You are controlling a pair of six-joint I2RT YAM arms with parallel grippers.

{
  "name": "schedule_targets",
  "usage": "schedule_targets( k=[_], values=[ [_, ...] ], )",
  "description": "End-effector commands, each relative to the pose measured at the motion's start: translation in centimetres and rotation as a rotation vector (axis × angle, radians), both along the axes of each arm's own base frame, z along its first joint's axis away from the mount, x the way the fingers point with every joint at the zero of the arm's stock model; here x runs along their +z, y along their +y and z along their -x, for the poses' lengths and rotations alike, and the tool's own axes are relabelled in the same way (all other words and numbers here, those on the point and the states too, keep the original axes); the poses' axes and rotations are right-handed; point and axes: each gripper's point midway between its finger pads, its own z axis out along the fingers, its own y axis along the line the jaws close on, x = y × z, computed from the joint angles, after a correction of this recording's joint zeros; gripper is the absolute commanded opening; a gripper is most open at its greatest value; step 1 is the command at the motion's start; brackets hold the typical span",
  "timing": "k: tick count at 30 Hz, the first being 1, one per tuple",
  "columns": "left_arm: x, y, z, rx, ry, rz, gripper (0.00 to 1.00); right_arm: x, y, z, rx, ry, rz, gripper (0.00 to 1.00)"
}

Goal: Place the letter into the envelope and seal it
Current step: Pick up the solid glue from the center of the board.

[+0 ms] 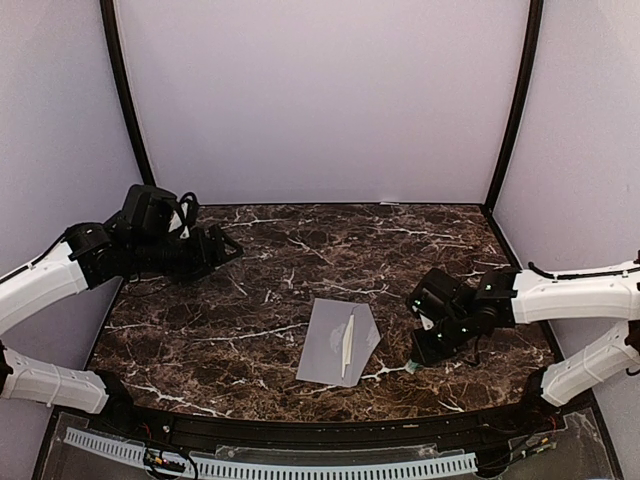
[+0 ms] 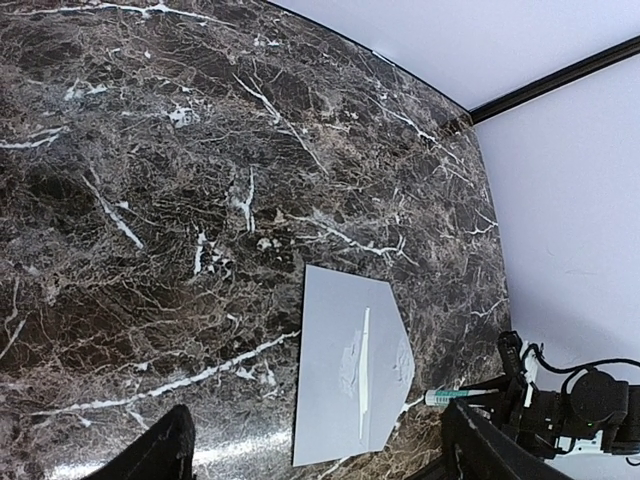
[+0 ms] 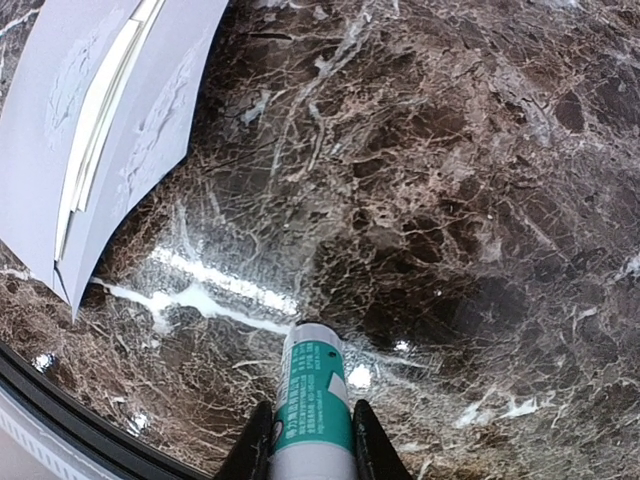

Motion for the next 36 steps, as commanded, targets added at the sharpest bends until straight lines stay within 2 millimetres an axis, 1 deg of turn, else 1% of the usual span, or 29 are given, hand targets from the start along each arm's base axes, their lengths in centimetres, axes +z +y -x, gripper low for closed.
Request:
schedule_targets(
  k=[1, 4, 5, 6, 7, 8, 9, 10, 11, 12, 13, 14, 15, 16, 17, 18, 19, 20, 21, 22, 24, 25, 27, 29, 31, 36],
  values=[
    [1.2, -0.1, -0.3, -0.043, -0.057, -0.026, 0.83, 2.8, 0.7, -1.2, -0.013, -0.059, -0.045, 0.07],
    [1.6, -1.2, -0.2, -0.119, -0.100, -0.020, 0.82, 5.3, 1.7, -1.6, -0.004, -0.084, -0.116, 0.05],
    [1.4, -1.7, 0.2, -0.157, -0.100, -0.008, 0.81, 6.2, 2.1, -1.7, 0.005, -0.089, -0.148, 0.04],
    [1.9, -2.2, 0.1, -0.187, -0.135, 0.001, 0.81, 7.1, 2.7, -1.7, 0.020, -0.091, -0.185, 0.03],
    [1.9, -3.0, 0.7, -0.231, -0.140, 0.015, 0.81, 8.0, 3.2, -1.7, 0.036, -0.092, -0.219, 0.03],
    [2.4, -3.6, 0.7, -0.264, -0.179, 0.024, 0.81, 8.9, 3.8, -1.5, 0.057, -0.083, -0.264, 0.03],
    [2.4, -4.5, 1.3, -0.310, -0.185, 0.036, 0.81, 9.9, 4.3, -1.4, 0.070, -0.085, -0.303, 0.02],
    [3.0, -5.2, 1.4, -0.337, -0.218, 0.046, 0.82, 10.5, 4.9, -1.2, 0.088, -0.080, -0.340, 0.02],
    [3.2, -6.4, 2.0, -0.385, -0.235, 0.066, 0.82, 11.3, 5.5, -1.0, 0.109, -0.079, -0.386, 0.01],
    [3.3, -7.6, 3.0, -0.451, -0.245, 0.079, 0.82, 12.0, 6.0, -0.9, 0.122, -0.080, -0.422, 0.01],
    [3.5, -8.6, 3.2, -0.488, -0.258, 0.090, 0.82, 12.5, 6.3, -0.9, 0.120, -0.085, -0.456, 0.00],
    [3.8, -10.0, 4.8, -0.569, -0.272, 0.102, 0.82, 13.1, 6.6, -0.9, 0.122, -0.091, -0.492, 0.00],
    [4.0, -11.2, 5.2, -0.612, -0.283, 0.111, 0.82, 13.9, 7.3, -0.9, 0.138, -0.097, -0.548, 0.00],
    [4.3, -12.7, 7.1, -0.712, -0.293, 0.131, 0.82, 14.7, 8.0, -0.5, 0.165, -0.094, -0.603, 0.00],
    [4.6, -13.8, 7.7, -0.756, -0.303, 0.144, 0.82, 15.5, 8.7, 0.1, 0.206, -0.078, -0.660, 0.00],
    [4.9, -14.8, 9.4, -0.834, -0.311, 0.164, 0.82, 16.3, 9.4, 0.7, 0.244, -0.065, -0.710, 0.00],
    [5.2, -15.5, 9.9, -0.867, -0.322, 0.180, 0.82, 17.1, 9.9, 1.3, 0.283, -0.054, -0.759, 0.00],
    [5.5, -16.1, 11.2, -0.919, -0.326, 0.202, 0.82, 17.9, 10.3, 1.9, 0.317, -0.042, -0.800, 0.00],
    [5.8, -16.5, 11.6, -0.939, -0.344, 0.223, 0.82, 18.6, 10.7, 2.3, 0.343, -0.033, -0.831, 0.00],
    [6.0, -16.8, 12.6, -0.975, -0.347, 0.244, 0.82, 19.2, 10.8, 2.6, 0.361, -0.032, -0.854, 0.00],
    [6.9, -17.0, 13.8, -1.006, -0.380, 0.283, 0.82, 20.4, 10.9, 3.1, 0.386, -0.031, -0.883, 0.00],
    [7.4, -17.1, 14.0, -1.011, -0.405, 0.298, 0.82, 20.9, 10.9, 3.4, 0.398, -0.030, -0.894, 0.00],
    [7.6, -17.2, 14.9, -1.028, -0.423, 0.311, 0.81, 22.0, 11.0, 3.9, 0.421, -0.026, -0.922, 0.00],
    [7.2, -17.3, 15.7, -1.047, -0.420, 0.317, 0.81, 23.2, 11.1, 4.4, 0.442, -0.025, -0.953, 0.00],
    [6.8, -17.6, 16.7, -1.070, -0.409, 0.326, 0.81, 23.9, 11.3, 4.8, 0.459, -0.018, -0.979, 0.00],
    [6.5, -17.8, 18.2, -1.094, -0.409, 0.365, 0.82, 24.7, 12.0, 5.5, 0.488, -0.004, -1.012, 0.00]
  ],
)
